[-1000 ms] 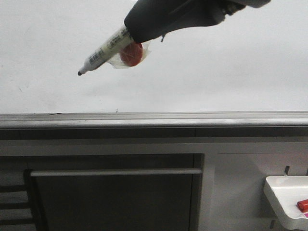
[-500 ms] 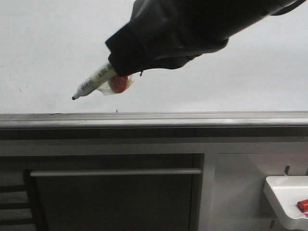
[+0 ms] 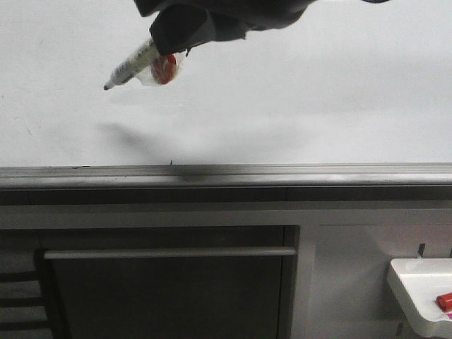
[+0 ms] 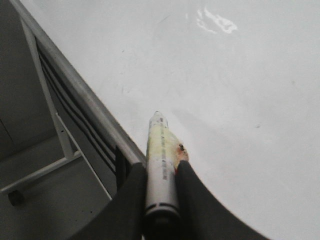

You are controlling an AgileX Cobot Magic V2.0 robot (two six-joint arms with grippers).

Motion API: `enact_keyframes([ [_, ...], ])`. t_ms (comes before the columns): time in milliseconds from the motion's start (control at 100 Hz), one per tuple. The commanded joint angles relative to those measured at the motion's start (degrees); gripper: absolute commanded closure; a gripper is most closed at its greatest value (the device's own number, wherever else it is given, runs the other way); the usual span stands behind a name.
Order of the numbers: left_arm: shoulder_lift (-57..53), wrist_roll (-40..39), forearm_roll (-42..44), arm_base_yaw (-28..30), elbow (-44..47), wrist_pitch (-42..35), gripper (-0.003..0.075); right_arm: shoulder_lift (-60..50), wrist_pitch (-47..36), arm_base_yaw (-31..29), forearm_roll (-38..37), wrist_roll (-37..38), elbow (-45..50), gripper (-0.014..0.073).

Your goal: Write number 0 on whiteboard

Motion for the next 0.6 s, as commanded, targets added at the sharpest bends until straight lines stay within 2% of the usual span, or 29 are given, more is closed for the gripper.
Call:
enact_keyframes([
  [0,0.38,-0.95,1.48,0.05,-1.51,-2.31,0.0741,-0.27,-0.15,-0.48,0.33,-0.38,-4.28,0.066],
  [330,0.38,-0.95,1.48,0.05,-1.51,-2.31,0.0741,6.37,4.81,-0.48,0.33,-0.38,-10.9,0.066],
  [590,0.38,-0.95,1.48,0.05,-1.51,-2.31,0.0741,10.66,4.81,-1.65,-0.26,-0.38,-16.74,0.0659],
])
